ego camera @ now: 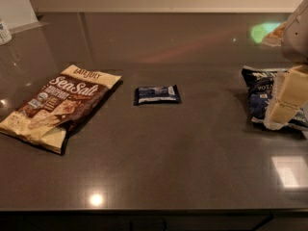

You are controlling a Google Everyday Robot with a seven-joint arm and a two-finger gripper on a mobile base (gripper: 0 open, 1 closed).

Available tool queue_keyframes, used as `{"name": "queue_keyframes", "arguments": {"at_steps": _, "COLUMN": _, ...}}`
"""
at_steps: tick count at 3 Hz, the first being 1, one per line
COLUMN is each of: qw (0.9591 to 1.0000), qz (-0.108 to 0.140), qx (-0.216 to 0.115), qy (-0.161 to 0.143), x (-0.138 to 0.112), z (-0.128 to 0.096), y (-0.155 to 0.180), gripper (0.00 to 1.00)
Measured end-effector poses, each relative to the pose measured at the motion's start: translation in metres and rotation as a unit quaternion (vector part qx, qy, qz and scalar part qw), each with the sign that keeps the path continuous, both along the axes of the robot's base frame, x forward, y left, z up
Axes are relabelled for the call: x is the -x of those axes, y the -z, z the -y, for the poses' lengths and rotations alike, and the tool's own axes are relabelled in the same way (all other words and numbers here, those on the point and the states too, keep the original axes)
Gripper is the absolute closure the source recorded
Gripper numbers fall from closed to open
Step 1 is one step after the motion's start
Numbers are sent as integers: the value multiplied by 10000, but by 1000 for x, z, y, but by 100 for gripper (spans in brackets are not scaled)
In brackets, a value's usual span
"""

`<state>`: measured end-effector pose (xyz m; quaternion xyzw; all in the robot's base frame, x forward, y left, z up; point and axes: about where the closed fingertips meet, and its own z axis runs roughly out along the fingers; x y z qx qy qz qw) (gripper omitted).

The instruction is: Pick rxbar blueberry

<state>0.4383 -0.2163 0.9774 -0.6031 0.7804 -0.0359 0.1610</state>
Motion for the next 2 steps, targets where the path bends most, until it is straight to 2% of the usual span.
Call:
{"name": "queue_keyframes", "arguments": {"at_steps": 1, "qw": 9999, "qz": -138, "qx": -20, "qy": -70, "x": 5, "z": 8, "y": -3, "gripper": 0}}
{"name": "queue_keyframes", "arguments": {"at_steps": 2, "qw": 9999, "qz": -137, "qx": -20, "qy": -70, "x": 5, "z": 8, "y": -3, "gripper": 0}}
